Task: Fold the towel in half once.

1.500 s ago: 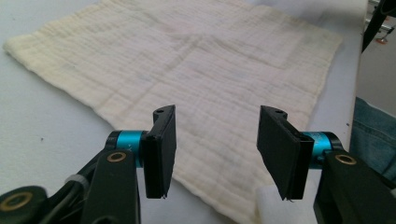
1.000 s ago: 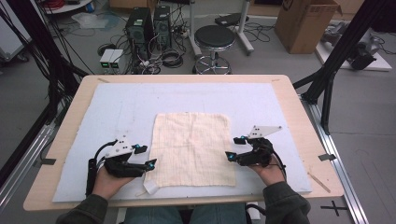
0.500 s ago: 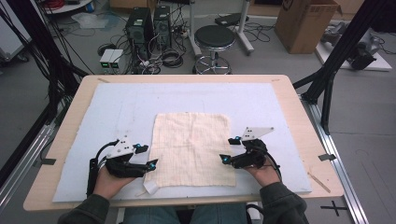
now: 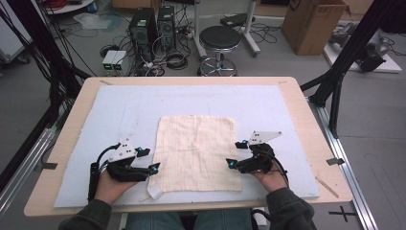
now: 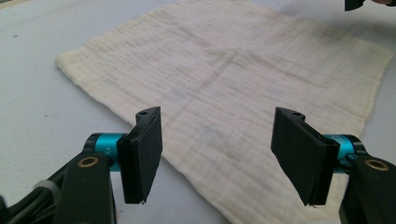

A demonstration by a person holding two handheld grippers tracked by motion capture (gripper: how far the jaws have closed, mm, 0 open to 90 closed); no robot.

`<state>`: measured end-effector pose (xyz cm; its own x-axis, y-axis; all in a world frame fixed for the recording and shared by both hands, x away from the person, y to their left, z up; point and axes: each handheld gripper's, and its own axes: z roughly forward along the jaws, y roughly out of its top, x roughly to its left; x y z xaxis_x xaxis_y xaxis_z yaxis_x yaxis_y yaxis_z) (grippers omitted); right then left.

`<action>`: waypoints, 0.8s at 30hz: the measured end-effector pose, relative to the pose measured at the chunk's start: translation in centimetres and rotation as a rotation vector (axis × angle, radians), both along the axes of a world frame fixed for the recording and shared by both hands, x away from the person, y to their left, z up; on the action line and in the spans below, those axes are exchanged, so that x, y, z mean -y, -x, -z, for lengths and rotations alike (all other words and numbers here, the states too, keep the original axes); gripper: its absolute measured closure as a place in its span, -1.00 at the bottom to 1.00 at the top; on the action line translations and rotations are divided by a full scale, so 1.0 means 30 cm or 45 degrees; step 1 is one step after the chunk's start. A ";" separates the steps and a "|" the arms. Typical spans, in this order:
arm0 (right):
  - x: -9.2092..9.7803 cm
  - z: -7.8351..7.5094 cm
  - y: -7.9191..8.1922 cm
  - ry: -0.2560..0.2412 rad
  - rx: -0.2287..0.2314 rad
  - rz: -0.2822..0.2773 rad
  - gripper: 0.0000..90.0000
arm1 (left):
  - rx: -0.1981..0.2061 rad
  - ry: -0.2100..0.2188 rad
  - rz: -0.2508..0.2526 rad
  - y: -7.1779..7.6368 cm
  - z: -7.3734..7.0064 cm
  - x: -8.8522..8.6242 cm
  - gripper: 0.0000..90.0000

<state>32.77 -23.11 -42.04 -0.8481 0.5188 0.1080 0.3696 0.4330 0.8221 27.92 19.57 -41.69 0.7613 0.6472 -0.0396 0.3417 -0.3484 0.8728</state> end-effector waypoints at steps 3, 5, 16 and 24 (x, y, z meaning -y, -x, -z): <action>0.006 -0.003 -0.014 0.010 0.000 0.003 -0.52 | -0.014 -0.005 -0.014 -0.009 0.000 -0.005 -0.23; 0.010 -0.009 -0.018 0.009 -0.009 0.007 -0.52 | -0.024 -0.005 -0.021 -0.016 -0.002 -0.011 -0.23; 0.029 -0.055 -0.128 -0.003 -0.016 0.059 -0.51 | -0.073 0.032 -0.086 -0.124 -0.034 -0.027 -0.18; 0.033 -0.094 -0.223 0.015 -0.034 0.100 -0.51 | -0.130 0.026 -0.081 -0.230 -0.071 -0.001 -0.09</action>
<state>39.46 -24.10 -39.23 -0.8018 0.5847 0.1235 0.4244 0.4116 0.8065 34.82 19.61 -39.58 0.7101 0.6922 -0.1289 0.4501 -0.3055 0.8391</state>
